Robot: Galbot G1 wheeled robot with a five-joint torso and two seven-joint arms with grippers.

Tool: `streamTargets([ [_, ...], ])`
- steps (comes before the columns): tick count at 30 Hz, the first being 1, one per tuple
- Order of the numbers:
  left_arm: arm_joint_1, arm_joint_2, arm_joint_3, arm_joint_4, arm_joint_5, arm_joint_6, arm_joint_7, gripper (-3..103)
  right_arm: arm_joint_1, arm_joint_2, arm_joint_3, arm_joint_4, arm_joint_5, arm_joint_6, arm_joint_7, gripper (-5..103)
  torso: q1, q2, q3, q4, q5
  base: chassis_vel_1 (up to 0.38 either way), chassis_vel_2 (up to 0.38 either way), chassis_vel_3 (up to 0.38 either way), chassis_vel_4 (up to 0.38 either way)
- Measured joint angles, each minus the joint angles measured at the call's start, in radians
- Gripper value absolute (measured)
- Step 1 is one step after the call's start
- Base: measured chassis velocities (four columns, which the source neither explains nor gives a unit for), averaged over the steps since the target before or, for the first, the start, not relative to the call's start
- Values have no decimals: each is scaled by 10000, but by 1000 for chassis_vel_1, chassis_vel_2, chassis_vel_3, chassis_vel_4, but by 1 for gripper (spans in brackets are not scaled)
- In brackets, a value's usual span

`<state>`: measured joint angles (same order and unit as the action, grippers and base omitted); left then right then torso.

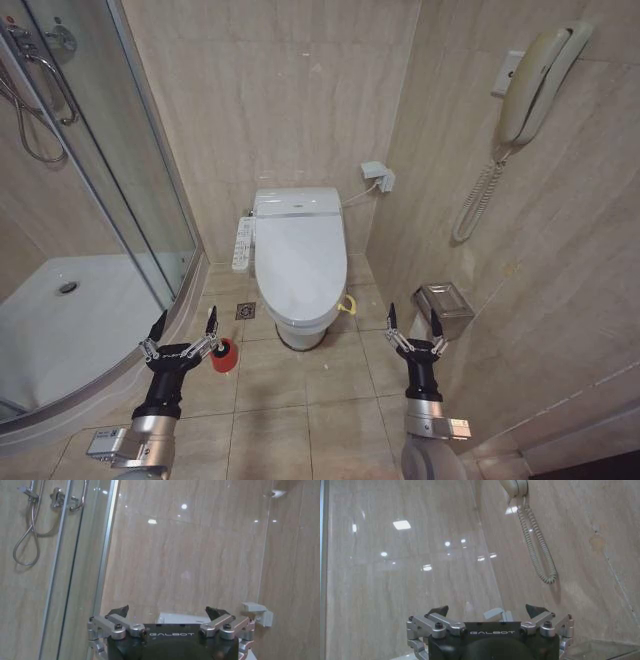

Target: Open the toilet lid, clean the toilet bowl with a toilet brush, close the toilet lid, and flush.

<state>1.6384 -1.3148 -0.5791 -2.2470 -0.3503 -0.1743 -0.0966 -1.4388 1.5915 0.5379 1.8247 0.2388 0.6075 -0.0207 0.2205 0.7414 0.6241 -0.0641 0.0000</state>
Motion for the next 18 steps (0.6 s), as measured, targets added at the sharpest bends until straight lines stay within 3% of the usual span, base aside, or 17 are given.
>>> streamTargets([
  [18,391,-126,-91,-495,55,-166,5,100,-160,-62,36,220,-143,-97,134,100,0,0,0,0,0,0,0,0,0],
])
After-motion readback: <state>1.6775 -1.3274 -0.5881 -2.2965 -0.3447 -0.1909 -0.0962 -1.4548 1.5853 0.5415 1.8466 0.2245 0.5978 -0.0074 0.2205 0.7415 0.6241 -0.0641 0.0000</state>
